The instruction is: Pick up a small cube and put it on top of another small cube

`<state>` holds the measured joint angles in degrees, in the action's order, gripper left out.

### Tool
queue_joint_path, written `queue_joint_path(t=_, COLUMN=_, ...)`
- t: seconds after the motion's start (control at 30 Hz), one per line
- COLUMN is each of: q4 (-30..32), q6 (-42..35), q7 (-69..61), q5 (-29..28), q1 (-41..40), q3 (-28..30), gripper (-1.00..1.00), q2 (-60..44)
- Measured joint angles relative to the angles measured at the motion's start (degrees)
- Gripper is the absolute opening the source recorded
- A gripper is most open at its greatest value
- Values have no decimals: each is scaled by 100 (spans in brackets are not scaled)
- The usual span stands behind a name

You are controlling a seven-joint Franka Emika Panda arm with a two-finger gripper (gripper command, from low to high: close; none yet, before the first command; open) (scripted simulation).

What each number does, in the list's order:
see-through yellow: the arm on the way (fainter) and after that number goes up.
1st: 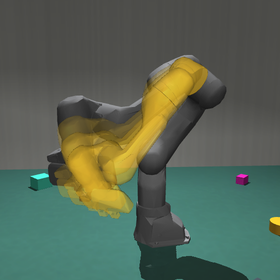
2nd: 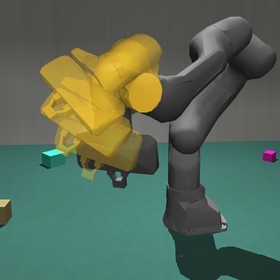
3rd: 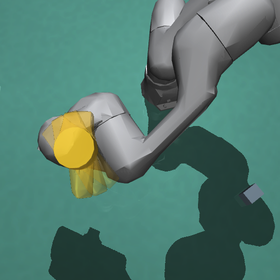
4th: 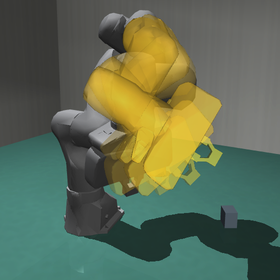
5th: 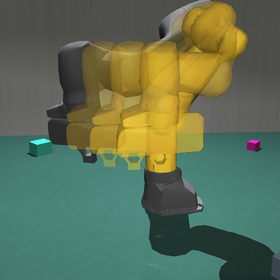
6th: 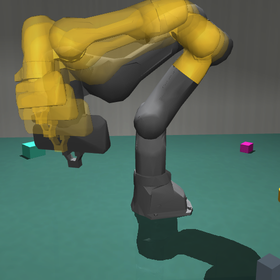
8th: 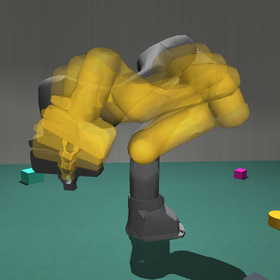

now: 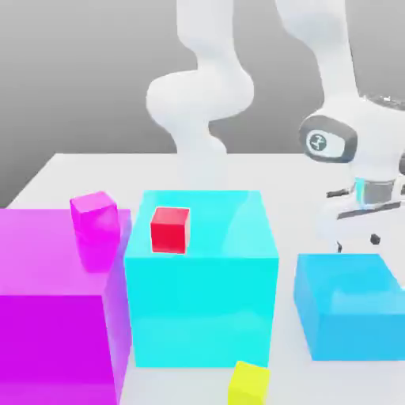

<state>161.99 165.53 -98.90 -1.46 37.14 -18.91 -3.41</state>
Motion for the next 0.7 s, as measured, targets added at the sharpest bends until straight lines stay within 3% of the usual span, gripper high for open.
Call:
queue_joint_path(t=0.27, q4=-121, q6=529, q7=273, q5=-399, q1=218, q3=308, gripper=0, q2=-631)
queue_joint_path(t=0.53, q4=-255, q6=1047, q7=760, q5=-1063, q1=1149, q3=1404, gripper=0, q2=-1318)
queue_joint_path(t=0.57, q4=-268, q6=1098, q7=799, q5=-1117, q1=1269, q3=1538, gripper=-100, q2=-1384)
queue_joint_path(t=0.7, q4=-268, q6=1091, q7=792, q5=-1110, q1=1269, q3=1538, gripper=-100, q2=-1384)
